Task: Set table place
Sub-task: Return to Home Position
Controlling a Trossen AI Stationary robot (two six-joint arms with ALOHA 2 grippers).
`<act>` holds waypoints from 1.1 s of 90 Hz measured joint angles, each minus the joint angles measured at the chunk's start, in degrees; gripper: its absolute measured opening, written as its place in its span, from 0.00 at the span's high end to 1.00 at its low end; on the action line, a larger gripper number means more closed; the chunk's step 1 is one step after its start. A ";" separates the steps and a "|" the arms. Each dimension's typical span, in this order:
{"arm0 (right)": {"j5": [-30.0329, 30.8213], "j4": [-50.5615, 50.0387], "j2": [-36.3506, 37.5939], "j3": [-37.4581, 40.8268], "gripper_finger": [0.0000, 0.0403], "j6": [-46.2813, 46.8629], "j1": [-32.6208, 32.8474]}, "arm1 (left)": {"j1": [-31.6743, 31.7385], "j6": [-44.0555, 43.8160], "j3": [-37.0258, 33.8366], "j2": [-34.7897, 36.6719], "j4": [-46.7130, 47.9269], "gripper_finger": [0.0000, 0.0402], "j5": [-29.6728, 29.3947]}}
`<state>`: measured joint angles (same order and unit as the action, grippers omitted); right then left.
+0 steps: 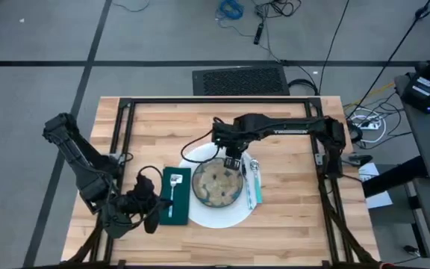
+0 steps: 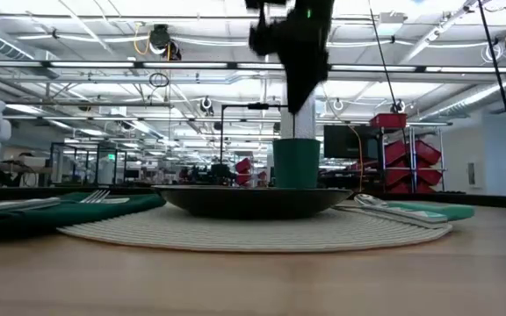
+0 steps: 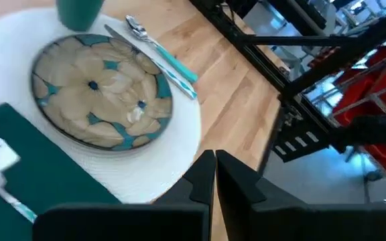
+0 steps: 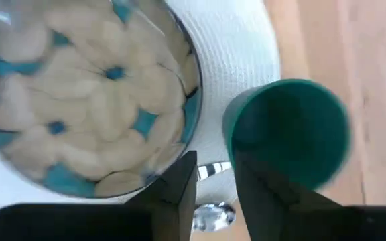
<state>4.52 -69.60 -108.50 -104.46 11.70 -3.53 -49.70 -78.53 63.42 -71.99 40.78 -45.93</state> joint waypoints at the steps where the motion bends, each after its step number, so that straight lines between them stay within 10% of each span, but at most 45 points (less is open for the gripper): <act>1: 0.35 -0.18 0.34 -0.53 0.80 0.31 0.25 | 0.12 0.01 0.00 0.00 0.17 1.00 -0.19; 26: 15.55 7.80 14.15 -2.37 0.99 10.15 13.74 | 3.43 17.12 2.93 2.03 -1.28 1.00 -5.19; 52: 21.70 41.77 29.63 21.97 1.00 6.17 31.06 | 3.55 55.00 6.32 6.45 -16.73 1.00 -6.44; 77: 28.79 69.00 44.81 50.24 1.00 8.41 39.49 | 3.50 59.97 3.48 11.83 -15.89 1.00 -0.61; 99: 28.69 72.44 56.70 60.22 1.00 5.79 37.14 | 7.52 66.86 2.78 19.23 -16.40 1.00 6.54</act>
<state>33.21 2.84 -51.80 -44.24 17.49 33.61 -42.17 -11.67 66.19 -52.76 24.38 -39.39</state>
